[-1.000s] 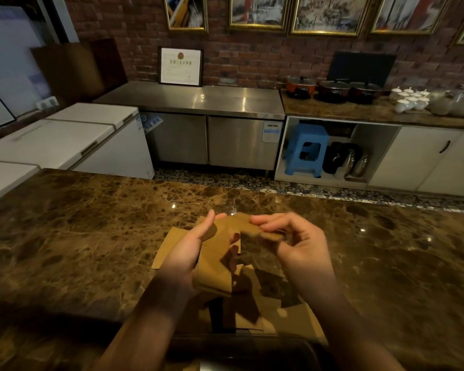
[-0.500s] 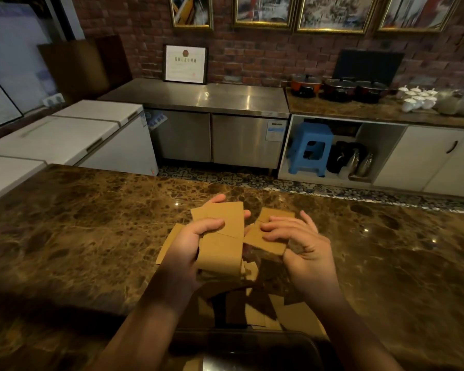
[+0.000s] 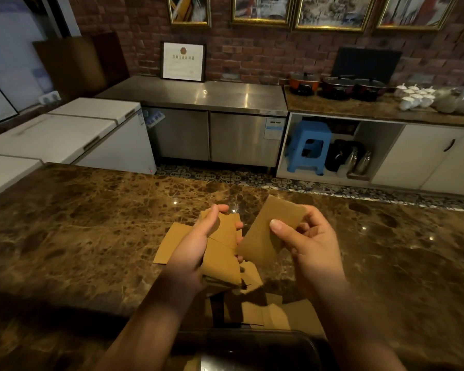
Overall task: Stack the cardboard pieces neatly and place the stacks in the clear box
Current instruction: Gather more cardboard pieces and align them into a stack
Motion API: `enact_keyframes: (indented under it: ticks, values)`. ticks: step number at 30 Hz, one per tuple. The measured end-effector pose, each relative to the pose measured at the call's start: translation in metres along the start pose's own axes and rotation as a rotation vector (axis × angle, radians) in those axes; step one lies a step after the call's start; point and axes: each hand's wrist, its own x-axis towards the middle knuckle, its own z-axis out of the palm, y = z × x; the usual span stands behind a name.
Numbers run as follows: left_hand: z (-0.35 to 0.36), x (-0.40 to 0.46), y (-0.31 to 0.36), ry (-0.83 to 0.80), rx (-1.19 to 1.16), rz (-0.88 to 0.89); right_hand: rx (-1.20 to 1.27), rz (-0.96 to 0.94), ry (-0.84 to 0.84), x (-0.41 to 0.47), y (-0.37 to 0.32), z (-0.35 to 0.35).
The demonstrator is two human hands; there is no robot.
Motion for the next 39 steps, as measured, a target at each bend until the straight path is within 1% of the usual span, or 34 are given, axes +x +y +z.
enact_keyframes:
  ticks: [3, 5, 7, 9, 13, 15, 18, 19, 20, 22, 23, 26, 27, 28, 30, 33, 34, 35, 37, 39]
  values:
    - [-0.001, 0.001, 0.000, 0.014, -0.015, -0.024, -0.130, -0.278, -0.096, -0.006, -0.003, 0.001]
    - [0.000, 0.002, 0.001, 0.010, 0.009, -0.051, -0.224, -0.397, -0.195, -0.012, -0.002, 0.008]
    - [0.004, 0.001, 0.001, -0.015, 0.001, -0.064, -0.386, -0.489, -0.284, -0.017, 0.007, 0.012]
    - [0.008, 0.002, -0.001, -0.037, -0.035, -0.065, -0.483, -0.521, -0.348, -0.019, 0.021, 0.014]
    - [0.009, 0.002, -0.008, -0.116, -0.173, -0.088, -0.481, -0.434, -0.509, -0.022, 0.035, 0.013]
    - [0.004, 0.003, -0.012, -0.140, -0.148, -0.095, -0.474, -0.434, -0.525, -0.023, 0.036, 0.009]
    - [-0.007, 0.004, -0.019, -0.123, -0.134, -0.072, -0.439, -0.449, -0.430, -0.025, 0.033, 0.005]
    - [-0.012, 0.004, -0.021, -0.100, -0.169, -0.083, -0.426, -0.424, -0.370, -0.026, 0.035, 0.000]
    - [-0.017, 0.004, -0.023, -0.068, -0.218, -0.102, -0.430, -0.351, -0.290, -0.025, 0.037, -0.010]
    - [-0.031, 0.003, -0.023, 0.018, -0.275, -0.142, -0.475, -0.132, -0.230, -0.024, 0.041, -0.036]
    - [-0.038, 0.002, -0.022, 0.050, -0.284, -0.155, -0.563, -0.013, -0.258, -0.022, 0.044, -0.051]
    - [-0.055, -0.002, -0.015, 0.080, -0.279, -0.154, -0.963, 0.340, -0.486, -0.019, 0.055, -0.087]
    - [-0.057, -0.002, -0.013, 0.082, -0.272, -0.148, -1.106, 0.407, -0.573, -0.020, 0.060, -0.090]
    - [-0.058, -0.002, -0.012, 0.086, -0.266, -0.149, -1.230, 0.441, -0.651, -0.020, 0.066, -0.091]
    - [-0.056, -0.001, -0.012, 0.099, -0.253, -0.158, -1.414, 0.427, -0.752, -0.024, 0.075, -0.086]
    - [-0.054, 0.002, -0.012, 0.113, -0.236, -0.169, -1.555, 0.269, -0.737, -0.025, 0.083, -0.082]
    - [-0.054, 0.003, -0.012, 0.121, -0.232, -0.169, -1.567, 0.256, -0.727, -0.023, 0.082, -0.083]
    - [-0.055, 0.002, -0.011, 0.133, -0.229, -0.164, -1.549, 0.288, -0.720, -0.021, 0.080, -0.083]
    - [-0.058, 0.002, -0.009, 0.154, -0.224, -0.149, -1.430, 0.427, -0.679, -0.013, 0.071, -0.085]
    - [-0.063, 0.000, -0.004, 0.156, -0.231, -0.134, -1.353, 0.493, -0.635, -0.003, 0.059, -0.089]
